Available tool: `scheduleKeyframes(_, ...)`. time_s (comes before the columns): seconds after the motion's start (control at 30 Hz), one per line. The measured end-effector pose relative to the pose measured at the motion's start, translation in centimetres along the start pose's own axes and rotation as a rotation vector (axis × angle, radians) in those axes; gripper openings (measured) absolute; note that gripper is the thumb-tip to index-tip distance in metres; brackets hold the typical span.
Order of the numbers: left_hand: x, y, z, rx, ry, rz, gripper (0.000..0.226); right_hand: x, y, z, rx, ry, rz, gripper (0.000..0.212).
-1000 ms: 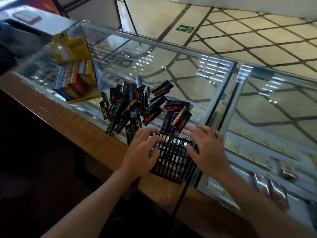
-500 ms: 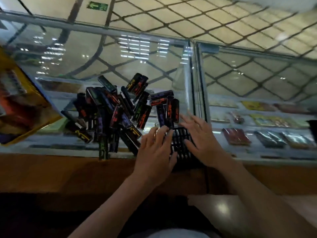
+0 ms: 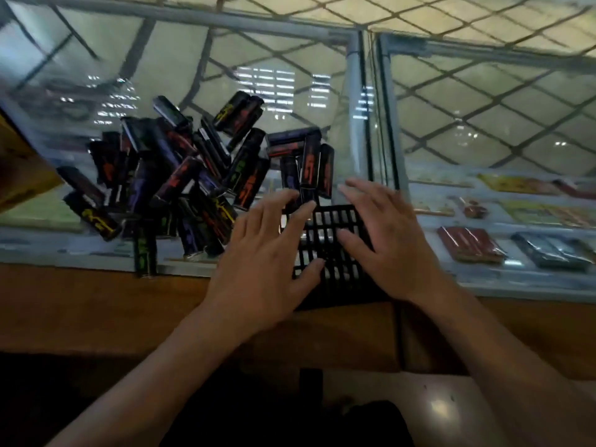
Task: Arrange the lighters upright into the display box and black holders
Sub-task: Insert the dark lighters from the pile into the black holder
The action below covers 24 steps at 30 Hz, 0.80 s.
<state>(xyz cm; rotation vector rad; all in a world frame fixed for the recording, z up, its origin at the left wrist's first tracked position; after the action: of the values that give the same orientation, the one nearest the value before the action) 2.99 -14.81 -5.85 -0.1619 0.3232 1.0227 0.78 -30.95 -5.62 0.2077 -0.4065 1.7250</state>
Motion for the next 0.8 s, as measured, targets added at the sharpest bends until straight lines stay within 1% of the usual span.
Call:
scheduleKeyframes(0.1, 0.1, 0.1, -0.5, -0.033, -0.007, 0.008, 0.075, 0.3, 0.5, 0.0, -0.048, -0.075, 0.050, 0.071)
scheduleKeyframes(0.27, 0.2, -0.3, -0.9, -0.049, -0.070, -0.021, 0.079, 0.1, 0.4, -0.7, -0.030, 0.028, 0.085, 0.071)
scheduleKeyframes(0.37, 0.6, -0.2, -0.9, -0.069, -0.057, -0.046, 0.080, -0.1, 0.3, -0.7, -0.073, 0.020, 0.109, 0.066)
scheduleKeyframes(0.5, 0.2, -0.4, -0.9, -0.071, -0.034, -0.069, 0.075, -0.2, -0.4, -0.8, -0.060, 0.000, 0.141, 0.066)
scheduleKeyframes(0.57, -0.1, -0.6, -0.7, -0.088, -0.020, -0.075, 0.074, -0.2, -0.5, -0.4, -0.063, -0.028, 0.136, 0.059)
scheduleKeyframes(0.63, -0.1, -0.8, -0.4, -0.114, 0.010, -0.088, 0.071, 0.1, -0.4, 0.0, -0.070, -0.053, 0.145, 0.046)
scheduleKeyframes(0.73, 0.0, -1.2, -0.1, -0.145, 0.041, -0.093, 0.053, 0.6, 0.2, 0.5, -0.112, -0.032, 0.135, 0.037)
scheduleKeyframes(0.8, -0.1, -1.3, 0.1, -0.167, 0.032, -0.091, 0.048, 0.9, 0.3, 0.6, -0.126, -0.010, 0.111, 0.035)
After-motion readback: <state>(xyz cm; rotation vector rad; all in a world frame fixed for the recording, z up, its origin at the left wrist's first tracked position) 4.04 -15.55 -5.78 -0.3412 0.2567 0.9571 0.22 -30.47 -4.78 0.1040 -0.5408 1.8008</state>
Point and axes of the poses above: each hand's wrist, its own y-axis away from the middle knuckle, its own z-axis out of the back of the hand, x = y × z, the point moved 8 cm from there along -y, towards the middle knuckle, and after that the axes turned 9 degrees about z, right-handed, at the moved point
